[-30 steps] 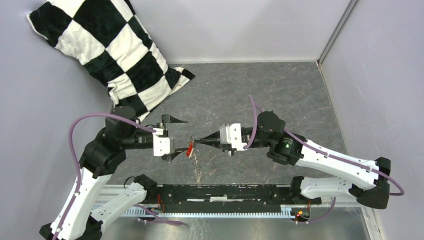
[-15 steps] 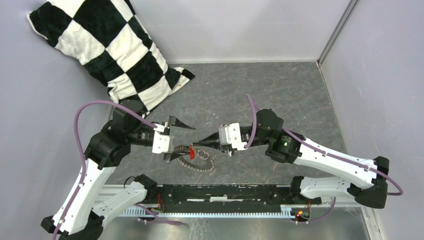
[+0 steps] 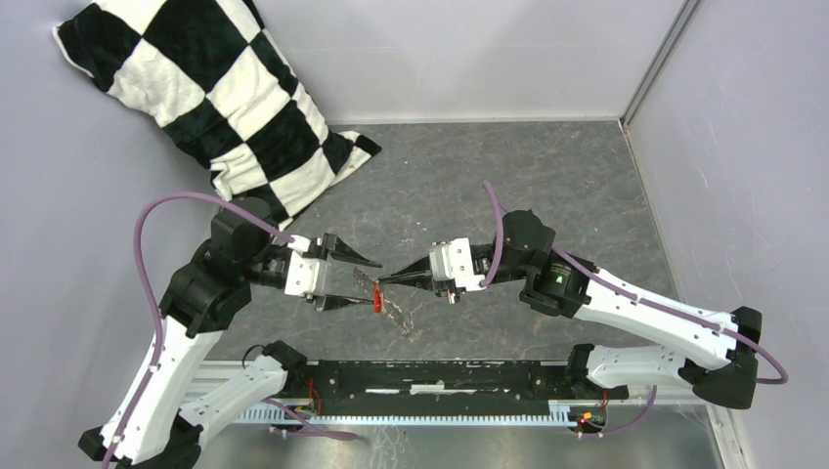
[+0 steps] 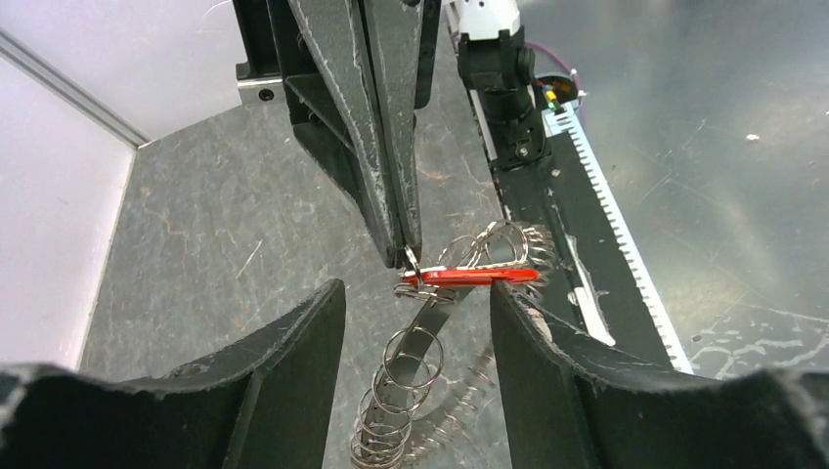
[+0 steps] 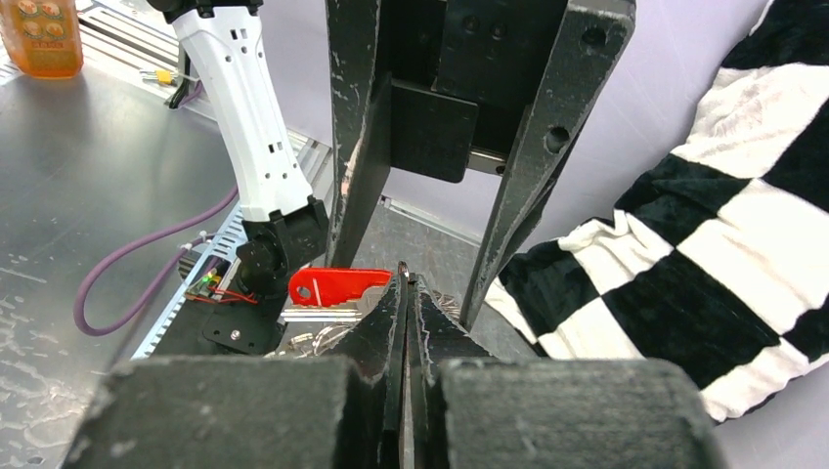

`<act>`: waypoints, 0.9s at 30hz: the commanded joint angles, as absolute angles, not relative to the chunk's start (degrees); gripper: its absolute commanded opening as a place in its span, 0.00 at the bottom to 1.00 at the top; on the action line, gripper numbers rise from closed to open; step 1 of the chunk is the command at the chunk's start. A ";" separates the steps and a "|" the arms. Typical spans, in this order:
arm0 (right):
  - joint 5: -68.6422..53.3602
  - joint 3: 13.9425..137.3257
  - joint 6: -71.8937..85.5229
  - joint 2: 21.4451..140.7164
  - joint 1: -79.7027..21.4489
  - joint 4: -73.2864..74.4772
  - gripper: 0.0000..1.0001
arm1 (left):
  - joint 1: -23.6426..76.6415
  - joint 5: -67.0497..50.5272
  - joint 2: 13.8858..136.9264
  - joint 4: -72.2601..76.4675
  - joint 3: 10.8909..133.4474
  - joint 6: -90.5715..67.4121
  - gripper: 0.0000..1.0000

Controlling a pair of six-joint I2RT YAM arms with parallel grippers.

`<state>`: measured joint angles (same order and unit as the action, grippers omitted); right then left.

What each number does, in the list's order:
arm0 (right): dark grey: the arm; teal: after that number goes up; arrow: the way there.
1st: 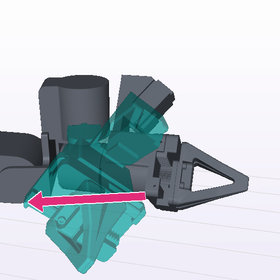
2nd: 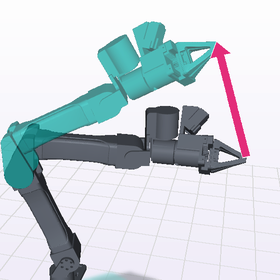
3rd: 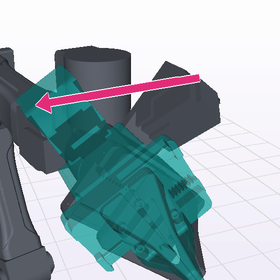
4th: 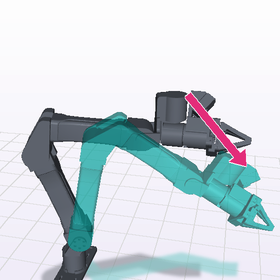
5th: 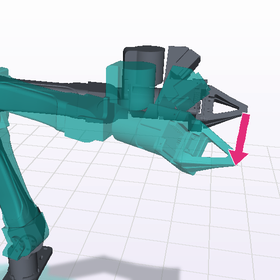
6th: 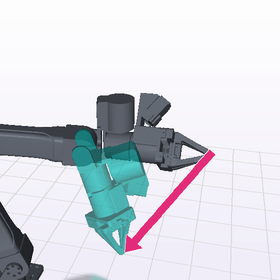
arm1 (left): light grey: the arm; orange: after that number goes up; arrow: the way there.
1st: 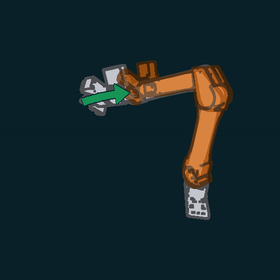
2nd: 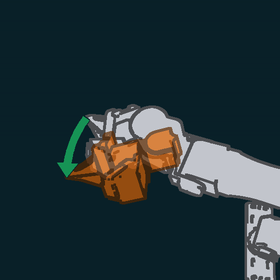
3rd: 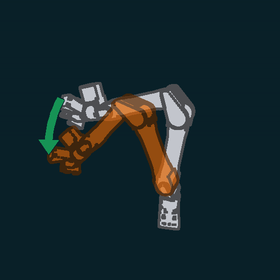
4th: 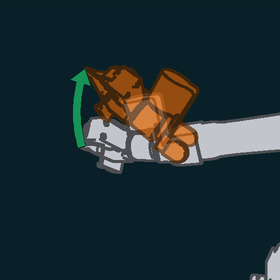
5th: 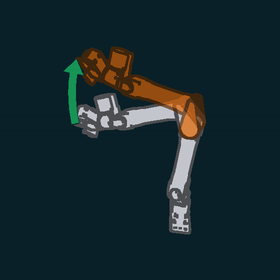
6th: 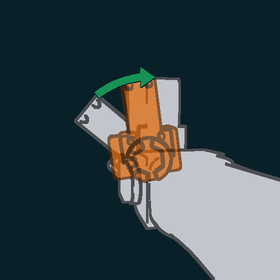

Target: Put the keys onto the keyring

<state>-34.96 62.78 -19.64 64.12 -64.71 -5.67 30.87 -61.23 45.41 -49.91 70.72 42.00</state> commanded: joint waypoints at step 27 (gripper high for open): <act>-39.11 65.75 -19.60 64.00 -64.40 -9.00 0.01 | 30.94 -65.43 45.09 -47.69 70.06 34.51 0.49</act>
<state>-38.02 62.78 -19.59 64.36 -64.60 -5.52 30.87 -63.37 44.86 -49.12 69.84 37.63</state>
